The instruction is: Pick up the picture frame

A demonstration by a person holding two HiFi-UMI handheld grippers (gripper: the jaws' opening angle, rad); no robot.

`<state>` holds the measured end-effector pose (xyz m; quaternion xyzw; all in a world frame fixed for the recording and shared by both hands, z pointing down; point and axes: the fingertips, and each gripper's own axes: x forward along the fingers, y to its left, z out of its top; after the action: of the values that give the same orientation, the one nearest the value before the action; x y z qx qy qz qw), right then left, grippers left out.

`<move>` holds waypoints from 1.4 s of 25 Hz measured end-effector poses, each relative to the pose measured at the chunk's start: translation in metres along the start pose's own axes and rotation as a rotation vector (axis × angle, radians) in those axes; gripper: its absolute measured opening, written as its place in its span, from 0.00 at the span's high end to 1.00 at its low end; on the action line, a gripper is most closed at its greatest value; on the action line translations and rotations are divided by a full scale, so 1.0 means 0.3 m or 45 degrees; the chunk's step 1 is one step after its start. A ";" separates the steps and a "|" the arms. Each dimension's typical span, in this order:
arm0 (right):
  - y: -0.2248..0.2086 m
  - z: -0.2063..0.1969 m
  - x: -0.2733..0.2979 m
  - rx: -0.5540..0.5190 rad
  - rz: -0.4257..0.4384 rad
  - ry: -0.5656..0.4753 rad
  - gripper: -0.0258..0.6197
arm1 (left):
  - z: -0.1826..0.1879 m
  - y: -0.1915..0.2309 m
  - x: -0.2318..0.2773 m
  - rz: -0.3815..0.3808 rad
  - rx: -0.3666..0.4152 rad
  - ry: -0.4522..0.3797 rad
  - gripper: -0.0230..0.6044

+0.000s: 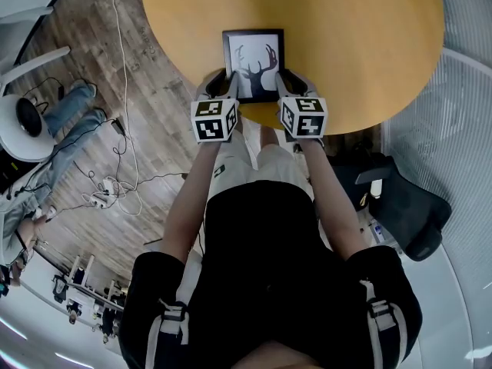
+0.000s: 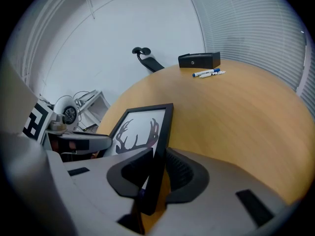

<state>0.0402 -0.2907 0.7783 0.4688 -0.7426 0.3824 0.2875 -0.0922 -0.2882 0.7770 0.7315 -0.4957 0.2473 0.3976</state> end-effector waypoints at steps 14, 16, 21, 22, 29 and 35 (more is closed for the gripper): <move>0.015 0.017 -0.018 0.051 0.011 -0.011 0.82 | 0.022 0.006 -0.028 0.008 -0.067 -0.023 0.82; 0.027 0.031 -0.039 0.045 0.005 -0.024 0.82 | 0.035 -0.001 -0.051 0.004 -0.060 -0.035 0.82; 0.034 0.103 -0.122 0.037 0.003 -0.087 0.83 | 0.109 -0.053 -0.115 0.016 -0.028 -0.087 0.82; 0.036 0.126 -0.145 0.034 0.000 -0.103 0.83 | 0.134 -0.066 -0.132 0.015 -0.020 -0.104 0.82; 0.051 0.318 -0.346 0.000 -0.010 -0.246 0.83 | 0.339 -0.195 -0.287 0.009 0.055 -0.241 0.82; 0.043 0.372 -0.487 -0.033 0.006 -0.359 0.83 | 0.398 -0.308 -0.395 0.020 0.113 -0.350 0.82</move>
<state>0.0785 -0.3111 0.5992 0.5125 -0.7815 0.3038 0.1854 -0.0566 -0.3067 0.5893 0.7714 -0.5398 0.1696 0.2912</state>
